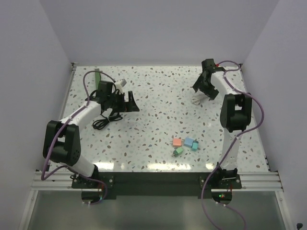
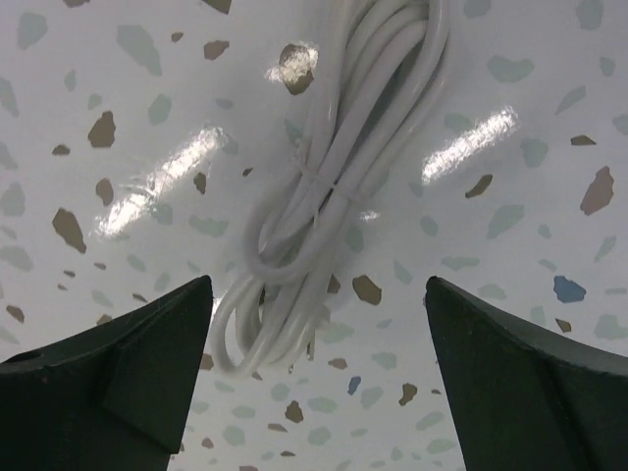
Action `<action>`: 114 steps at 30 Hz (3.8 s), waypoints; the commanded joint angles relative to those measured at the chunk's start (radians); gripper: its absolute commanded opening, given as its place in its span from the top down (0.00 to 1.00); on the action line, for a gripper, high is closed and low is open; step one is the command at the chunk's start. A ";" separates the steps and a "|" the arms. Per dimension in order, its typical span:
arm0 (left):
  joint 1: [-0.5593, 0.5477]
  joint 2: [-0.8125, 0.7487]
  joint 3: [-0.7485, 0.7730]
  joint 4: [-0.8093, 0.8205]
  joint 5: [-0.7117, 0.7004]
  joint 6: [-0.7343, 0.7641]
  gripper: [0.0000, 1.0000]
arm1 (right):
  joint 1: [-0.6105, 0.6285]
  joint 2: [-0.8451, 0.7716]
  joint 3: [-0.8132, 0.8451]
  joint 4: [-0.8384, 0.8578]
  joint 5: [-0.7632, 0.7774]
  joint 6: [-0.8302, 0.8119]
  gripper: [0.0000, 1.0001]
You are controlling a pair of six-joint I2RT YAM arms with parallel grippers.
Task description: Pull the plug off the socket
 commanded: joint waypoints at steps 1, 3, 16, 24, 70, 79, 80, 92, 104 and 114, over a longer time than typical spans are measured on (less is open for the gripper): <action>-0.011 -0.059 -0.032 0.051 0.024 -0.019 0.00 | -0.012 0.067 0.078 0.008 -0.030 0.027 0.08; -0.011 -0.069 -0.050 0.052 0.021 -0.024 0.00 | -0.014 0.107 0.097 0.019 -0.050 0.002 0.23; -0.011 -0.141 -0.090 0.064 -0.042 -0.036 0.00 | 0.153 -0.138 -0.287 0.229 -0.406 -0.125 1.00; -0.011 -0.187 -0.139 0.054 -0.102 -0.047 0.00 | 0.467 -0.313 -0.613 0.378 -0.460 0.033 1.00; -0.011 -0.374 -0.357 0.129 -0.215 -0.217 0.00 | 0.647 -0.054 -0.057 0.006 -0.061 -0.283 0.07; -0.011 -0.326 -0.371 0.206 -0.168 -0.254 0.00 | 0.552 -0.147 -0.247 0.180 -0.268 -0.298 1.00; -0.011 -0.316 -0.374 0.218 -0.154 -0.262 0.00 | 0.542 -0.204 -0.308 0.221 -0.331 -0.320 1.00; -0.055 -0.113 -0.342 0.491 -0.100 -0.423 0.00 | 0.512 -0.494 -0.716 0.568 -0.831 -0.274 1.00; -0.193 0.037 -0.265 0.526 -0.261 -0.545 0.00 | 0.520 -0.542 -0.759 0.703 -0.802 -0.162 1.00; -0.224 0.161 -0.187 0.509 -0.261 -0.598 0.10 | 0.557 -0.562 -0.790 0.818 -0.749 -0.093 1.00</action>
